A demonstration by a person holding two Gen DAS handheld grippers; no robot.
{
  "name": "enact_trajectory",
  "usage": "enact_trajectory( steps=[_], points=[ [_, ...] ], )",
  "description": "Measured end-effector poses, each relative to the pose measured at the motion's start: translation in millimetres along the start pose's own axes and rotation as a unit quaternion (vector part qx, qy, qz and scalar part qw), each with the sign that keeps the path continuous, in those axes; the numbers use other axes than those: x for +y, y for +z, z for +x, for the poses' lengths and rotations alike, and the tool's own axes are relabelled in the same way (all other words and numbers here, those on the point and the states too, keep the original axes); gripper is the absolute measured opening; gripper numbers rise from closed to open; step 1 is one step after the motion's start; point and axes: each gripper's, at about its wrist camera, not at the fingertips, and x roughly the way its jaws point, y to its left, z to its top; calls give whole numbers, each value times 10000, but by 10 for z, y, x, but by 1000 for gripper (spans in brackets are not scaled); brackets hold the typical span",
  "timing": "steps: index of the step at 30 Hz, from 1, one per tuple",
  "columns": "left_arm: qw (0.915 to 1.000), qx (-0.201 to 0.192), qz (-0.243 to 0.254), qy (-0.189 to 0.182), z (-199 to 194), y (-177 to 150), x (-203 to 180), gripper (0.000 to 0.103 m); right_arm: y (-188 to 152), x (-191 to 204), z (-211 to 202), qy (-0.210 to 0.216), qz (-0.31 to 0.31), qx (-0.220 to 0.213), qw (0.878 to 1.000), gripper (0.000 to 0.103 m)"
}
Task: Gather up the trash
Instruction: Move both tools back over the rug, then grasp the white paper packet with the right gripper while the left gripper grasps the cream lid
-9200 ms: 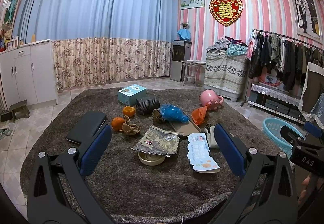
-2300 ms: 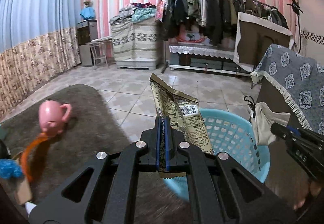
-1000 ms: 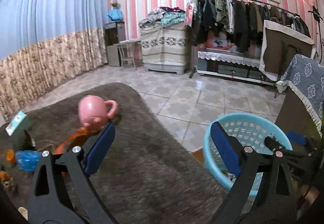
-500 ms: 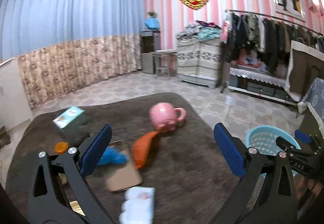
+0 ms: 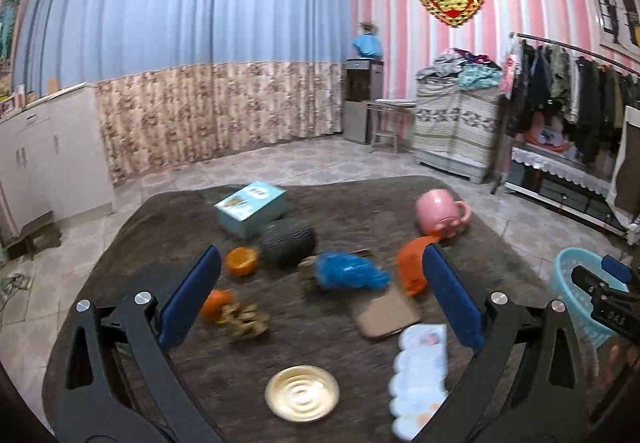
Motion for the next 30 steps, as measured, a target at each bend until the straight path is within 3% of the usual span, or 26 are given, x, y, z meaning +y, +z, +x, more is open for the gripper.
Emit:
enact_trajectory(
  steps=[9,17,30],
  points=[
    [9989,312,-101,325,30,-292,452,97,-183,631,116,364,-635,268,9970,87],
    [9965,633,-167,520,141,-668,643,97,-382,1164,363,777,-865,813,9899,87],
    [9940,781,-314,702,231,-827,954,97,-641,1604,806,796,-983,1772,9760,87]
  ],
)
